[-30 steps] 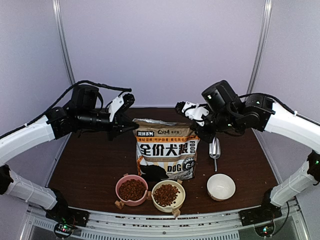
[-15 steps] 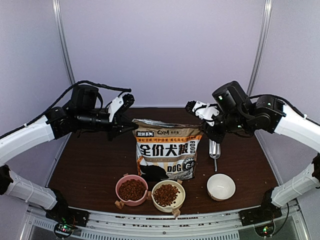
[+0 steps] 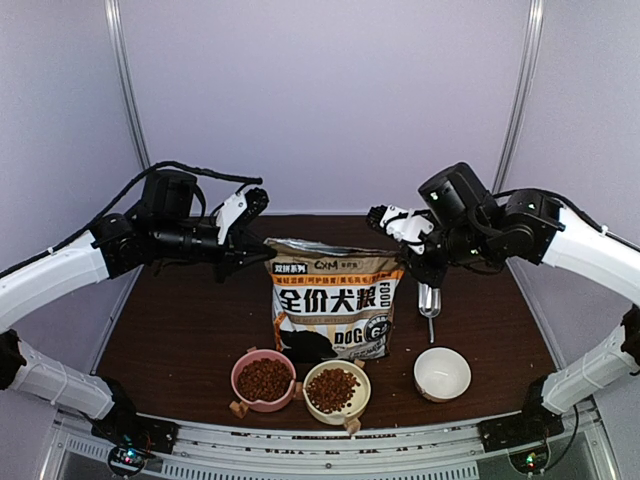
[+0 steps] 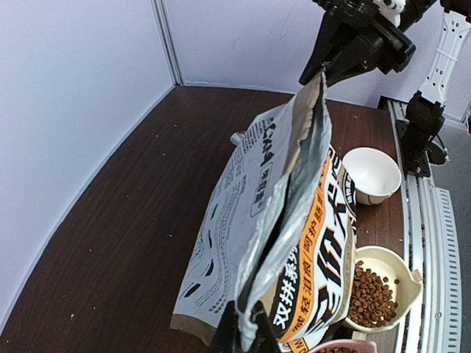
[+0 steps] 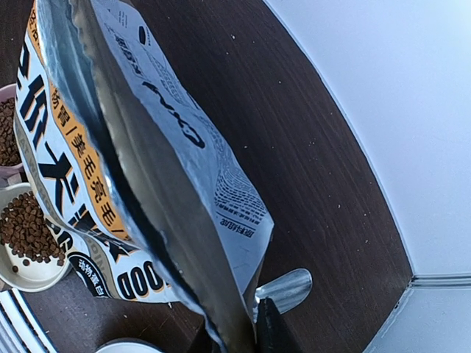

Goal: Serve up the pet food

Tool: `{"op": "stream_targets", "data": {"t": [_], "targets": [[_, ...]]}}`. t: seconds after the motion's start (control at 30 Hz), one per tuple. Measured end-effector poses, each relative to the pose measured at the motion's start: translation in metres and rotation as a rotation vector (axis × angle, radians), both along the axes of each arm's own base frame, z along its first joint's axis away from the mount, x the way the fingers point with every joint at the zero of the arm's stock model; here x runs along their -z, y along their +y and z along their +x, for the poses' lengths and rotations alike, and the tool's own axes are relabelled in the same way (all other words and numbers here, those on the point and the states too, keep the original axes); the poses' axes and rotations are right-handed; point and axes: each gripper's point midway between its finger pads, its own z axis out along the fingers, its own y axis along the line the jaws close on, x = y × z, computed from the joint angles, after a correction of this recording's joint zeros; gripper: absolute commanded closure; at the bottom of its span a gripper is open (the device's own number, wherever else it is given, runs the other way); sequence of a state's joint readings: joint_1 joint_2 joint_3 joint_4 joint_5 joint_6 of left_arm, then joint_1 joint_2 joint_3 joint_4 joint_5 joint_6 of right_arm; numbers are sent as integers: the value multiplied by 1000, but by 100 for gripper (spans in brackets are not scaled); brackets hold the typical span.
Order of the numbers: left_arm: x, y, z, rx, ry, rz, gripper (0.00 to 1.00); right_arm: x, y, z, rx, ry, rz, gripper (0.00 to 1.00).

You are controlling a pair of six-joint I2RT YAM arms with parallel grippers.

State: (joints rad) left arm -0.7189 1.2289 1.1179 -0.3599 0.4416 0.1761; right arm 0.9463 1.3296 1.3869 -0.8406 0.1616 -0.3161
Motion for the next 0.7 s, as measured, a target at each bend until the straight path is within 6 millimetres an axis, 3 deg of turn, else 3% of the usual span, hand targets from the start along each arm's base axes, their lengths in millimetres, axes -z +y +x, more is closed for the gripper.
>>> {"op": "stream_targets", "data": {"t": [0.03,0.33,0.47,0.57,0.7], "targets": [[0,0,0,0,0,0,100,0,1,0,-4,4,0,100],[0,0,0,0,1,1,100,1,4,-2,-30,16,-7,99],[0,0,0,-1,1,1,100,1,5,-3,-34,25,0,86],[0,0,0,0,2,2,100,1,10,-3,-46,36,7,84],[1,0,0,0,2,2,100,2,16,-1,-56,48,11,94]]}}
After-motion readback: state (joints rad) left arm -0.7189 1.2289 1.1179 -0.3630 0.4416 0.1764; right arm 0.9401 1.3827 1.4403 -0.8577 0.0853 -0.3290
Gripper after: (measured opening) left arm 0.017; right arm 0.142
